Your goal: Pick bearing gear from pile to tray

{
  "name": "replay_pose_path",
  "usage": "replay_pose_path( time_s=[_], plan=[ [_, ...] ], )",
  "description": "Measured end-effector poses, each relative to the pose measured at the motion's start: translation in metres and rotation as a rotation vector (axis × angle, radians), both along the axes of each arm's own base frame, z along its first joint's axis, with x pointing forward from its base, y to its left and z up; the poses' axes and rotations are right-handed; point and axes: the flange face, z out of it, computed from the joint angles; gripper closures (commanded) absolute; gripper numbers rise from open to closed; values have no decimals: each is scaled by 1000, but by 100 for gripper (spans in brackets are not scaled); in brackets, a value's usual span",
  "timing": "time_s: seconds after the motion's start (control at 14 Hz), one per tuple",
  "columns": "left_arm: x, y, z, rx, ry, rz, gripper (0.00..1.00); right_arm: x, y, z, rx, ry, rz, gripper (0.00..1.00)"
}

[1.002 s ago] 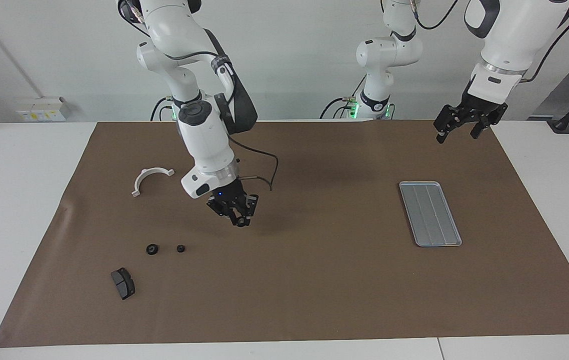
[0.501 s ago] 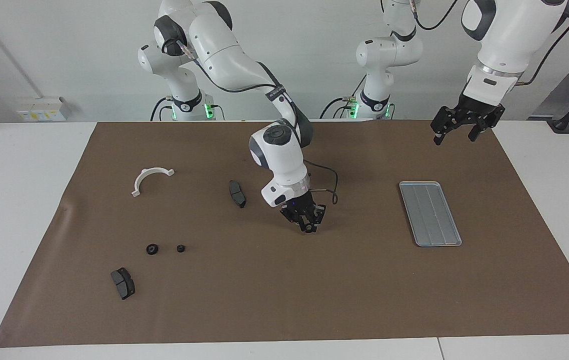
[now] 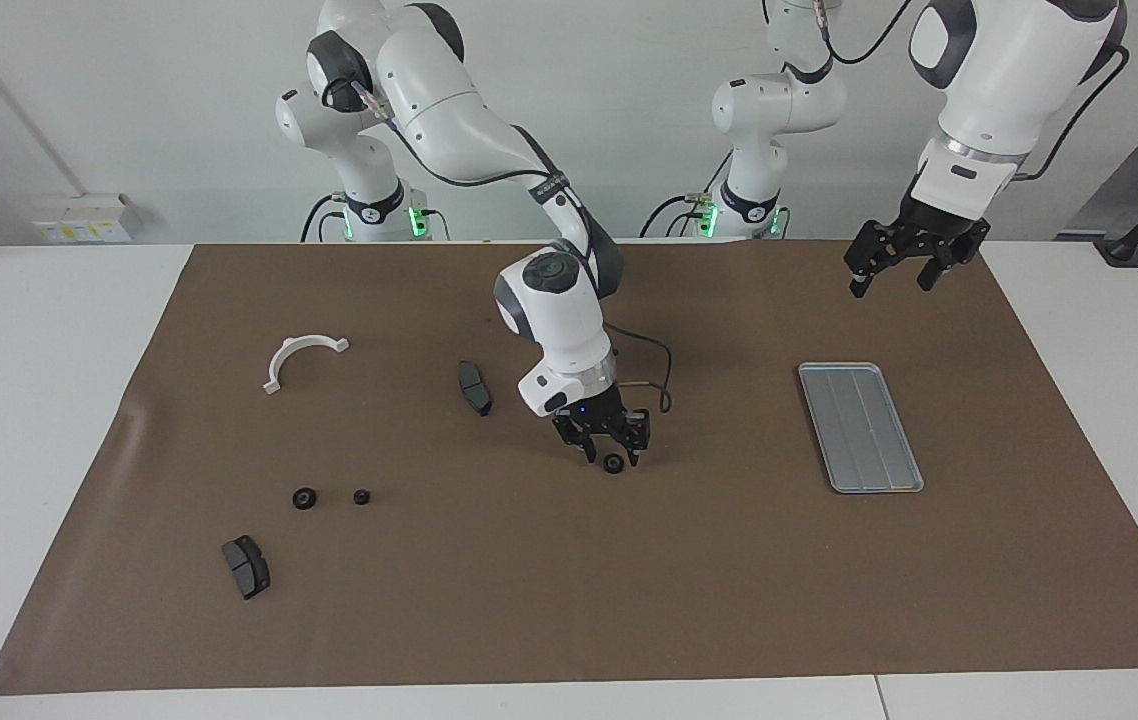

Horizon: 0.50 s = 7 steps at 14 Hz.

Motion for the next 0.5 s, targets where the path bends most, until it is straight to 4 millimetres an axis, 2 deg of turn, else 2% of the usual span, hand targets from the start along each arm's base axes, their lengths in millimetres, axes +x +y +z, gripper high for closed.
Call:
replay_pose_path(
  time_s=[0.14, 0.29, 0.36, 0.5],
  plan=[
    [12, -35, -16, -11, 20, 12, 0, 23, -50, 35, -67, -25, -11, 0],
    [24, -69, -29, -6, 33, 8, 0, 44, -117, 70, -127, -19, 33, 0],
    [29, -86, -35, -1, 37, 5, 0, 51, -149, 80, -158, -8, 62, 0],
    [39, -116, -44, 1, 38, -2, 0, 61, -201, 81, -208, 25, 114, 0]
  ],
)
